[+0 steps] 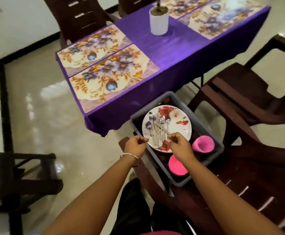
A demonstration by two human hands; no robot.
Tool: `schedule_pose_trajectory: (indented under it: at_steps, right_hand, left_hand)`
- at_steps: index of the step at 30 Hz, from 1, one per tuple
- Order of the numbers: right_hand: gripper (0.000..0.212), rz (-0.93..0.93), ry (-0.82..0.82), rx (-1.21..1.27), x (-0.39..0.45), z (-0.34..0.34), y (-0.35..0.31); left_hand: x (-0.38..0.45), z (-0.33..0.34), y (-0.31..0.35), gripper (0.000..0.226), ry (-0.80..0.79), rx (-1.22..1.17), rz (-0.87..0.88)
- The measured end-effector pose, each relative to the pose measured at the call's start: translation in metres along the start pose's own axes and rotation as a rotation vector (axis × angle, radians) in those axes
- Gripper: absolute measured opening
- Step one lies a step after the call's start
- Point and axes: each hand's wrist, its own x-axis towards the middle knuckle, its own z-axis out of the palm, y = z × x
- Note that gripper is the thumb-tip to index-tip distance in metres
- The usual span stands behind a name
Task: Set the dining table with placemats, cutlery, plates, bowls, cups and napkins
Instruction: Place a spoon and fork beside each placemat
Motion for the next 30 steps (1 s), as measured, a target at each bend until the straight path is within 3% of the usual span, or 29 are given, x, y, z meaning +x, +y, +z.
schedule_pose_trajectory:
  at_steps: [7,12,15,18,24,30]
  right_hand:
    - [0.035,0.106,0.036,-0.170,0.061,0.000,0.022]
    - [0.052,0.205,0.010,-0.487,0.137,0.017,0.066]
    - [0.054,0.213,-0.005,-0.803,0.176,0.032,0.098]
    - [0.051,0.189,-0.008,-0.983,0.211,0.045,0.126]
    - [0.032,0.121,0.210,-0.845,0.243,0.069,0.145]
    - [0.057,0.248,0.086,-0.637,0.246,0.116,0.128]
  left_hand:
    - [0.083,0.041,-0.011,0.016,-0.132,-0.001,-0.175]
    - [0.162,0.070,-0.025,0.032,-0.138,0.040,-0.311]
    - [0.208,0.085,-0.038,0.024,-0.146,0.097,-0.381]
    - [0.246,0.100,-0.060,0.039,-0.156,0.152,-0.434]
    - [0.270,0.114,-0.066,0.022,-0.115,0.040,-0.406]
    - [0.272,0.121,-0.046,0.029,-0.189,-0.021,-0.379]
